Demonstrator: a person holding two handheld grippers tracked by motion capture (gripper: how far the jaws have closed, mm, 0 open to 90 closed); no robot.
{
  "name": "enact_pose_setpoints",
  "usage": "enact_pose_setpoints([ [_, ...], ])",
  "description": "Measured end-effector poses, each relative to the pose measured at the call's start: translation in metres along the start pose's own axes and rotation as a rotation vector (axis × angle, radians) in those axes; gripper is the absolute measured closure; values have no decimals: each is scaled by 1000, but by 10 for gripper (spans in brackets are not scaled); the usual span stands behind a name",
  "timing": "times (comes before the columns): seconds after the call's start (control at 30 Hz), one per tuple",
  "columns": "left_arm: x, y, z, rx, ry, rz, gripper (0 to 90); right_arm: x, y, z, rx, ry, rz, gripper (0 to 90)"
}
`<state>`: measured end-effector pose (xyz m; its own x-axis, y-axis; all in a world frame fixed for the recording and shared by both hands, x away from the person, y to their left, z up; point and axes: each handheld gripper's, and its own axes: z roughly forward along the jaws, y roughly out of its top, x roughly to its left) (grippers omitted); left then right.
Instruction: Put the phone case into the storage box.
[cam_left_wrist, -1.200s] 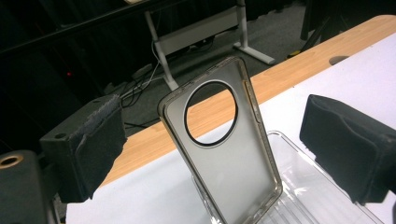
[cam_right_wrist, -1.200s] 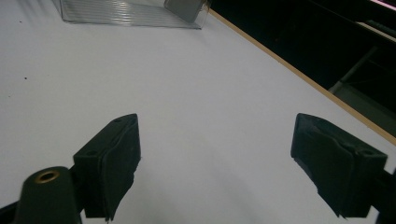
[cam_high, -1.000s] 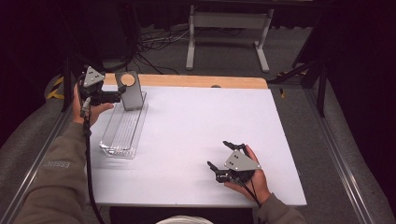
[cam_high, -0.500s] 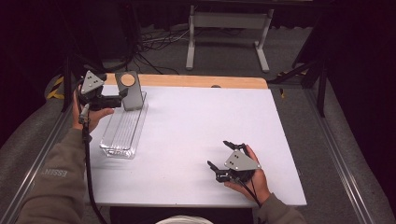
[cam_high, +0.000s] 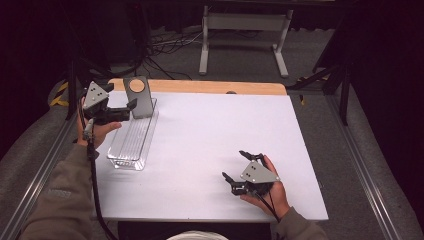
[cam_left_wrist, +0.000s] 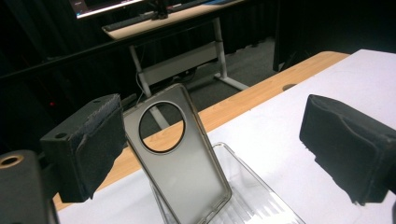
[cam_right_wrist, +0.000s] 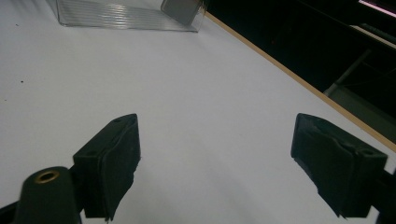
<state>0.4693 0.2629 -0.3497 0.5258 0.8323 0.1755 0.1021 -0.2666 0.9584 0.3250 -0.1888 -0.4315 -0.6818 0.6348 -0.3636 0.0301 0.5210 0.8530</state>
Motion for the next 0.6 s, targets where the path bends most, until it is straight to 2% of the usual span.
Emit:
enact_pose_setpoints([
  [0.13, -1, -3, -4, -14, -4, -6, 77, 0, 0, 0, 4, 0, -1, 168],
  [0.17, -2, -5, -6, -21, -16, -19, 71, 0, 0, 0, 5, 2, 0, 167],
  [0.3, -3, -11, -8, -15, -40, -23, 66, 0, 0, 0, 1, 2, 0, 167],
  [0.37, -3, -13, -8, -26, -51, -38, 63, -1, 0, 0, -1, 0, -1, 167],
  [0.53, -4, -14, -14, -42, -58, -30, 55, -1, 0, -1, -5, -2, 0, 167],
  [0.6, -4, -14, -18, -66, -68, -32, 53, -1, 0, -2, -6, -4, 0, 167],
])
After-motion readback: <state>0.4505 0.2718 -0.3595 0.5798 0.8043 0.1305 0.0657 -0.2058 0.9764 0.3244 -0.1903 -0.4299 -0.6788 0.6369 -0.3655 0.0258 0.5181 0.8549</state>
